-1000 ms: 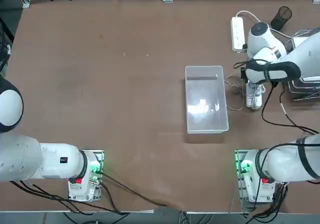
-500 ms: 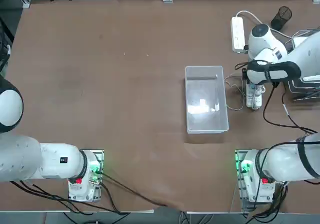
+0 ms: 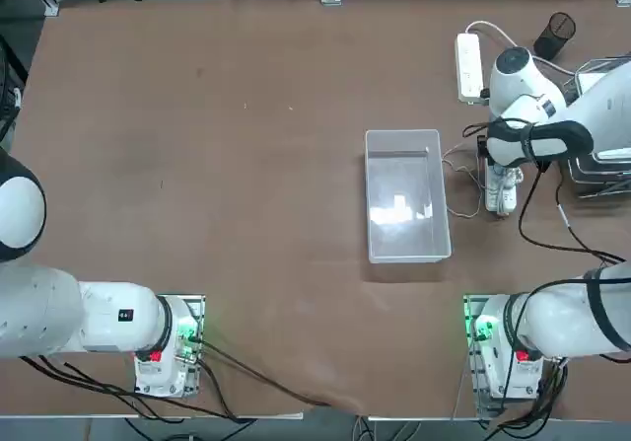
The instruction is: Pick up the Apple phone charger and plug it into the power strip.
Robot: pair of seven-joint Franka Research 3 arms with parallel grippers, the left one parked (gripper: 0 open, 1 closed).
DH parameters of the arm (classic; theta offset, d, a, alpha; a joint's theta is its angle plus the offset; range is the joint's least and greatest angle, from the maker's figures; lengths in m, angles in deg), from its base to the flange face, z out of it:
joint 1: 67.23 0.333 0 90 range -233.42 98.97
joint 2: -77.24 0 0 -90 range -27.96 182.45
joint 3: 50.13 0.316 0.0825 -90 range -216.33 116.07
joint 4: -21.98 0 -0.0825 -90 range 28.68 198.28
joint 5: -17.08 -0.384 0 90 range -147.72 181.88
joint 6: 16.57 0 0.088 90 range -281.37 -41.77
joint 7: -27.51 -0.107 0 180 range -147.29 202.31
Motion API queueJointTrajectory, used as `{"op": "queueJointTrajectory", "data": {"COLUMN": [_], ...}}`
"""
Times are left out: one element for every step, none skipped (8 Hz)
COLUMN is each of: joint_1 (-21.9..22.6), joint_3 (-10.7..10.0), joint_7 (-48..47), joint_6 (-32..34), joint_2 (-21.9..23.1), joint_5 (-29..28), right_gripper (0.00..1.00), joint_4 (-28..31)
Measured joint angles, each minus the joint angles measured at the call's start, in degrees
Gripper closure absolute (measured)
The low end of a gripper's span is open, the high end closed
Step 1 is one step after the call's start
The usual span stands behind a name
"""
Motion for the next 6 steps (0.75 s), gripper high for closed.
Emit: {"op": "queueJointTrajectory", "data": {"joint_1": [0.01,0.04,0.04,0.05,0.13,0.28], "joint_3": [0.06,0.18,0.2,0.22,0.23,0.23], "joint_7": [0.0,-0.01,-0.01,-0.01,-0.01,-0.01], "joint_6": [-0.04,-0.09,-0.09,-0.09,-0.06,0.09], "joint_2": [0.0,0.0,0.0,0.01,0.01,0.08], "joint_5": [0.0,0.0,0.0,0.0,0.01,0.04], "right_gripper": [0.57,0.63,0.63,0.63,0.63,0.63], "joint_4": [0.0,-0.05,-0.05,-0.05,-0.07,-0.12]}}
